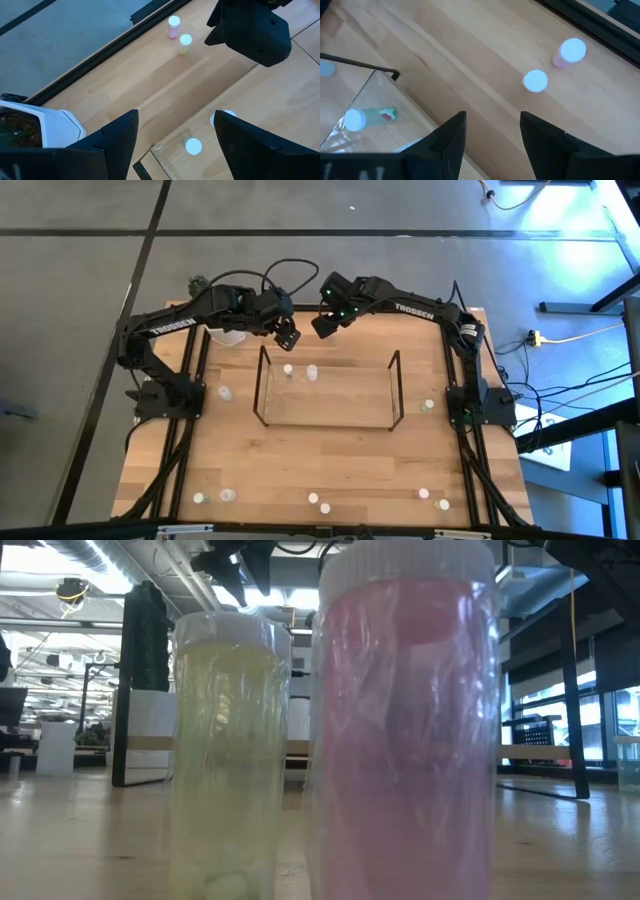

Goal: Pick and place medicine bottles onto shelf by color
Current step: Put the top yellow pill bottle on the shelf

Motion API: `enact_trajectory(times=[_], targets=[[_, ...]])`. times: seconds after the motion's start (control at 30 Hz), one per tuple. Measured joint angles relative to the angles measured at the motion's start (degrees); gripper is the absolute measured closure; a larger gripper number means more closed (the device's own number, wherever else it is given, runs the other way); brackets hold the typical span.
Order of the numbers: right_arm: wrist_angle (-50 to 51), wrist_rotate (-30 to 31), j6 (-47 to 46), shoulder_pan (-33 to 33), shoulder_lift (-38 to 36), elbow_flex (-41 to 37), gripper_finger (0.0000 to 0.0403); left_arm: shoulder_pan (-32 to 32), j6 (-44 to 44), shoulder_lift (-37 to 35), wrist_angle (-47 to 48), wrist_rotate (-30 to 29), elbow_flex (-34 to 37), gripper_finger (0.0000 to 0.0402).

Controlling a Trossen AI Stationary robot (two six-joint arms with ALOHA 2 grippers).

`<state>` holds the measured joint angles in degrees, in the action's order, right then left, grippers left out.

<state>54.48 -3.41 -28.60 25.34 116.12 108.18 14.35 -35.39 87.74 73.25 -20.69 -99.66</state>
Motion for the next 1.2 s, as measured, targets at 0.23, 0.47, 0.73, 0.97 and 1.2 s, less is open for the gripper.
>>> enact_trajectory(times=[0.23,0.47,0.73,0.97,1.2], targets=[[0.0,2.26,-4.11,-0.02,0.04,0.0,0.0216,0.0,0.02,0.0,0.0,0.0,0.0,0.0147],[-0.14,3.05,-4.18,-0.02,0.04,0.0,0.021,0.0,0.02,0.0,-0.01,0.0,-0.01,0.0147],[-0.71,4.4,-8.72,0.0,1.03,0.07,0.0144,0.0,0.02,0.0,-0.02,-0.01,-0.02,0.0147],[-1.3,5.87,-11.67,0.0,2.92,0.09,0.0135,0.0,0.02,-0.02,-0.04,-0.02,-0.04,0.0147],[-1.11,5.3,-13.33,0.11,6.19,0.07,0.0134,0.0,0.02,-0.04,-0.04,-0.02,-0.04,0.0147]])
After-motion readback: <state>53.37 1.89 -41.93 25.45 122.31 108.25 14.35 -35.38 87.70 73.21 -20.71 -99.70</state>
